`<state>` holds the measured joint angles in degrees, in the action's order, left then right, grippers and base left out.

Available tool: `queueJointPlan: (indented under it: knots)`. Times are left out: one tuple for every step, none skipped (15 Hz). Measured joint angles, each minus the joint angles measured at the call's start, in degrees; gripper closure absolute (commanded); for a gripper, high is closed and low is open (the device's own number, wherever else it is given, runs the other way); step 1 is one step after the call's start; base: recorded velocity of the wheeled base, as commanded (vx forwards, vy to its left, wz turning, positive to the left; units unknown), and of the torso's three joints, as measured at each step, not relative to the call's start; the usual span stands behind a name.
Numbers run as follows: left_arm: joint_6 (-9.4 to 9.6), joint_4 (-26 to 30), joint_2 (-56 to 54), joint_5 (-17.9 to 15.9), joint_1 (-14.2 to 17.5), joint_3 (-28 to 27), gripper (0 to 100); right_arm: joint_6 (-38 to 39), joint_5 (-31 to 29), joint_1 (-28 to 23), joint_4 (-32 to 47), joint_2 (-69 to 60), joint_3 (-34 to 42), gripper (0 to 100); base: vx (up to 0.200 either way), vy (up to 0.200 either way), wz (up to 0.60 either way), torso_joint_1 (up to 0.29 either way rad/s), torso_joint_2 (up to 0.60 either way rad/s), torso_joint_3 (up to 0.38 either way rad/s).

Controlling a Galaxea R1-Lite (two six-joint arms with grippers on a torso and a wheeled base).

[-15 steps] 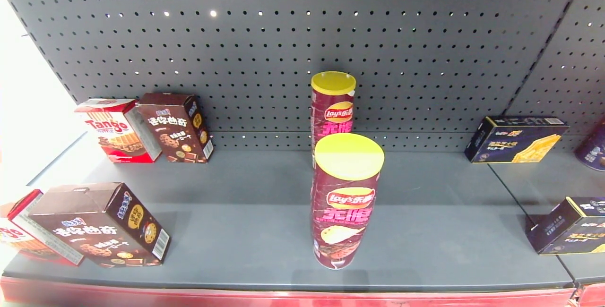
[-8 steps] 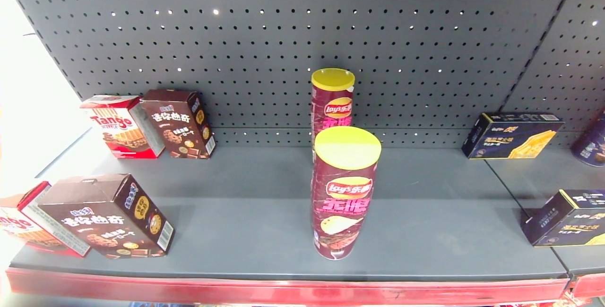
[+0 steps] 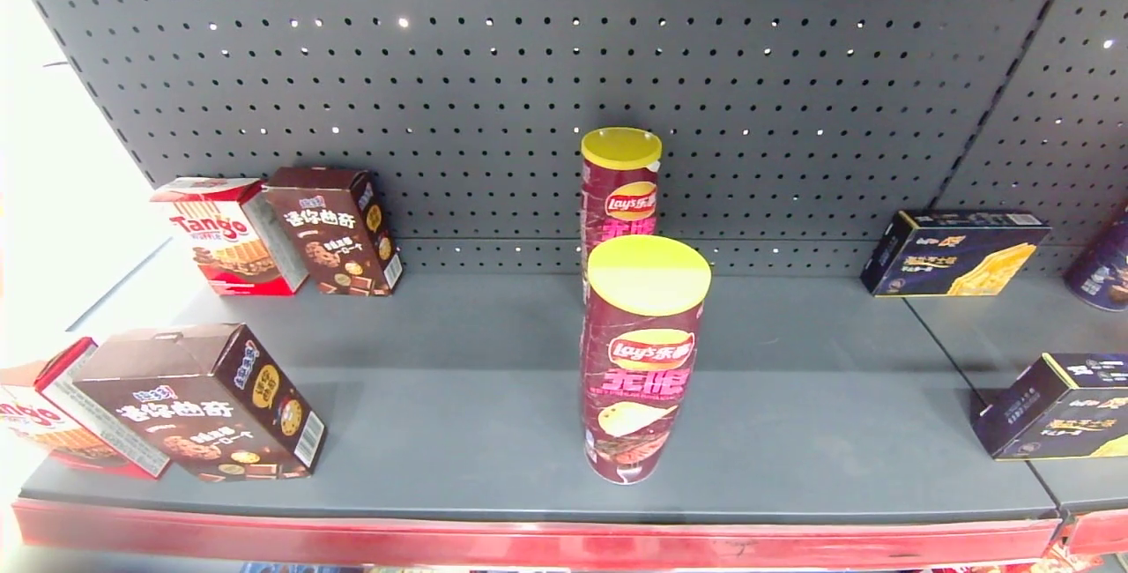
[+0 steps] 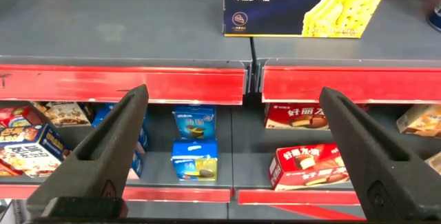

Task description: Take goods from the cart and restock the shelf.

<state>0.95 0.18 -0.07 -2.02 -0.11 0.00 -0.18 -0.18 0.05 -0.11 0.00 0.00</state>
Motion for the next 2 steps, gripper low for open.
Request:
queueJointPlan:
  knots:
    - [0.02, 0.0, 0.0, 0.0, 0.0, 0.0, 0, 0.0, 0.0, 0.0, 0.0, 0.0, 0.0, 0, 0.0, 0.0, 0.0, 0.0, 0.0, 0.0]
    - [0.02, 0.0, 0.0, 0.0, 0.0, 0.0, 0, 0.0, 0.0, 0.0, 0.0, 0.0, 0.0, 0, 0.0, 0.0, 0.0, 0.0, 0.0, 0.0]
